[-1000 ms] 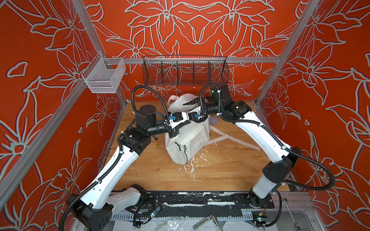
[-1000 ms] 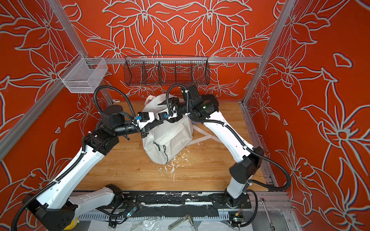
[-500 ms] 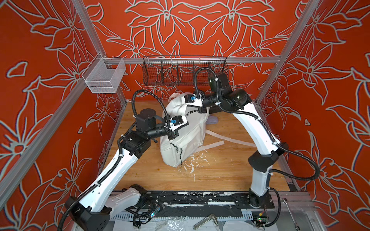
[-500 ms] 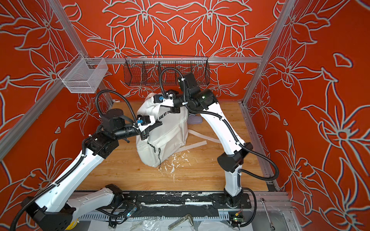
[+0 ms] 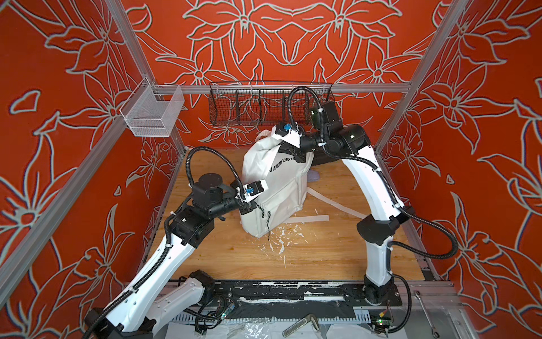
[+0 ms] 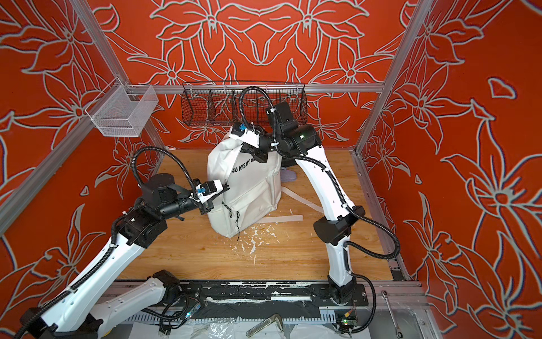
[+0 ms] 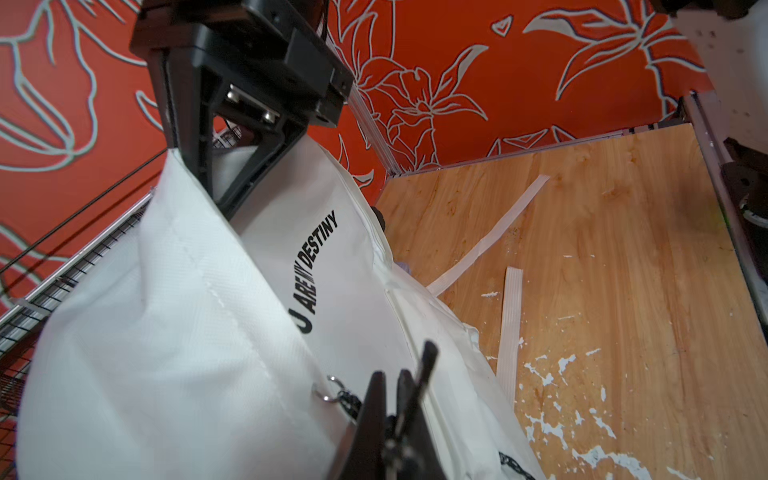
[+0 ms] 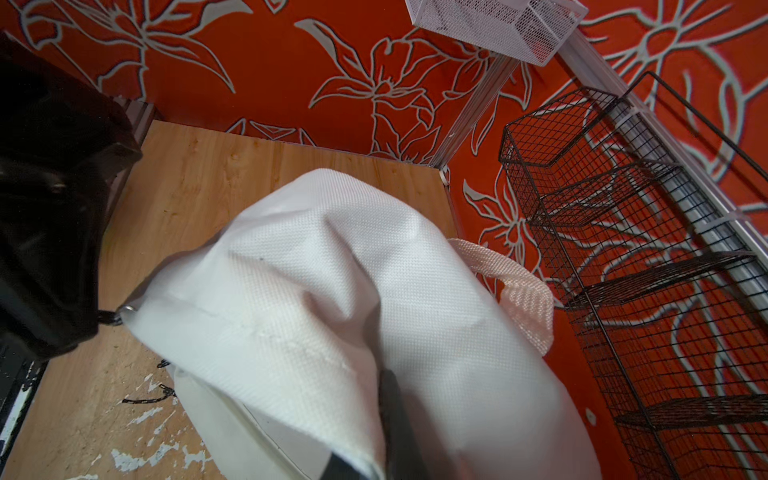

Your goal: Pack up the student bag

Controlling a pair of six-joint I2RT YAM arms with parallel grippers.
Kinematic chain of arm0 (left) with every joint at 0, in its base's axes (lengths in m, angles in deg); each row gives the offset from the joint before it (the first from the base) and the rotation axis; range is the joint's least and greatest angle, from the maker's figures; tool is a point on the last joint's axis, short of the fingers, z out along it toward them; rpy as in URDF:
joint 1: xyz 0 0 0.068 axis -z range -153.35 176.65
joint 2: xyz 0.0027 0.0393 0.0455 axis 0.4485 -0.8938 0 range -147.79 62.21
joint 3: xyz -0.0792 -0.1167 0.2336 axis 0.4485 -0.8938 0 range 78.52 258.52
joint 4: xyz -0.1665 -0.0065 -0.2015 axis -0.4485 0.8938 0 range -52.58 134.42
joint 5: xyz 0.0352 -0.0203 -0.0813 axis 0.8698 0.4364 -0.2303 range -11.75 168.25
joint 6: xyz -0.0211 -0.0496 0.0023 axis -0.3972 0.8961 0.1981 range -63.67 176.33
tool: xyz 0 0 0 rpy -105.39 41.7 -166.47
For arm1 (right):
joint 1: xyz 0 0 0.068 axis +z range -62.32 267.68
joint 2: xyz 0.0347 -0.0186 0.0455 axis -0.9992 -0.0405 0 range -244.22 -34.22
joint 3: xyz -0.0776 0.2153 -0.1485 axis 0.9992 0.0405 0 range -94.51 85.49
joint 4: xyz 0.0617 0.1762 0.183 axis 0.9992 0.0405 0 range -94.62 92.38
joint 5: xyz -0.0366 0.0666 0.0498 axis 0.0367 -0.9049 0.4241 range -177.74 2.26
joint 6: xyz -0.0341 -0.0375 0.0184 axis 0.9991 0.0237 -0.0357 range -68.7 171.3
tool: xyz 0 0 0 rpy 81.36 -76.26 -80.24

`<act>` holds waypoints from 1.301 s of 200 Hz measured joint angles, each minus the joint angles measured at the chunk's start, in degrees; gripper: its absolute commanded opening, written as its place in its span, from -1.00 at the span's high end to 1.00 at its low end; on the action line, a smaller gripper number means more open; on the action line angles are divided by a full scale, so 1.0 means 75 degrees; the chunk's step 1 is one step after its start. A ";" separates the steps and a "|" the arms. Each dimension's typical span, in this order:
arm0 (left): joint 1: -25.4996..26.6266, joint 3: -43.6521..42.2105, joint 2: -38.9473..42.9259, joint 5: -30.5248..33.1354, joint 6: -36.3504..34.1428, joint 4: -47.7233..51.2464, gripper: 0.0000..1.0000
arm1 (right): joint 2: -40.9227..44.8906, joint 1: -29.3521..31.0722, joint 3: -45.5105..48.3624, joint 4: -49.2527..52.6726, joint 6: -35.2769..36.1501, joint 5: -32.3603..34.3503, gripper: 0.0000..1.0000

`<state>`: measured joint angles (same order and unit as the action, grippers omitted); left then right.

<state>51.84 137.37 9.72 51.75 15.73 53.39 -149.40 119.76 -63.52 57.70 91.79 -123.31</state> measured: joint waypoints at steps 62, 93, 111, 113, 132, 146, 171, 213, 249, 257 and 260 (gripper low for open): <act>0.0003 -0.0702 0.0423 0.0402 -0.0015 -0.0460 1.00 | 0.0000 -0.0385 0.0003 -0.0160 -0.1725 -0.0571 1.00; 0.0026 -0.1110 0.0449 0.0586 -0.0073 -0.0539 1.00 | 0.0000 -0.0437 0.0000 -0.0458 -0.2667 -0.0586 1.00; 0.0058 -0.1262 0.0443 0.0743 -0.0128 -0.0548 1.00 | 0.0000 -0.0466 0.0000 -0.0571 -0.3133 -0.0574 1.00; 0.0058 -0.1279 0.0446 0.0766 -0.0131 -0.0557 1.00 | 0.0000 -0.0469 0.0000 -0.0583 -0.3188 -0.0565 1.00; 0.0079 -0.1434 0.0481 0.0935 -0.0154 -0.0711 1.00 | 0.0000 -0.0472 -0.0003 -0.0644 -0.3503 -0.0385 1.00; 0.0093 -0.1524 0.0551 0.1046 -0.0160 -0.0787 1.00 | 0.0000 -0.0478 -0.0003 -0.0627 -0.3692 -0.0137 1.00; 0.0093 -0.1702 0.0769 0.1157 -0.0160 -0.0915 1.00 | 0.0000 -0.0504 -0.0006 -0.0635 -0.4095 0.0163 1.00; 0.0093 -0.2253 0.0979 0.1218 -0.0154 -0.0938 1.00 | 0.0000 -0.0650 -0.0012 -0.0772 -0.4727 0.0455 1.00; 0.0099 -0.2570 0.0976 0.1285 -0.0020 -0.1355 1.00 | 0.0000 -0.0682 -0.0012 -0.0848 -0.5222 0.0338 1.00; 0.0102 -0.2626 0.0976 0.1306 0.0029 -0.1472 1.00 | 0.0000 -0.0682 -0.0012 -0.0901 -0.5278 0.0312 1.00; 0.0102 -0.2646 0.0976 0.1314 0.0055 -0.1515 1.00 | 0.0000 -0.0682 -0.0012 -0.0921 -0.5298 0.0309 1.00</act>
<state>52.60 117.53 17.04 61.61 16.15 42.02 -149.40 114.64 -63.60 50.80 52.05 -121.00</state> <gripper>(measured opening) 0.058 0.060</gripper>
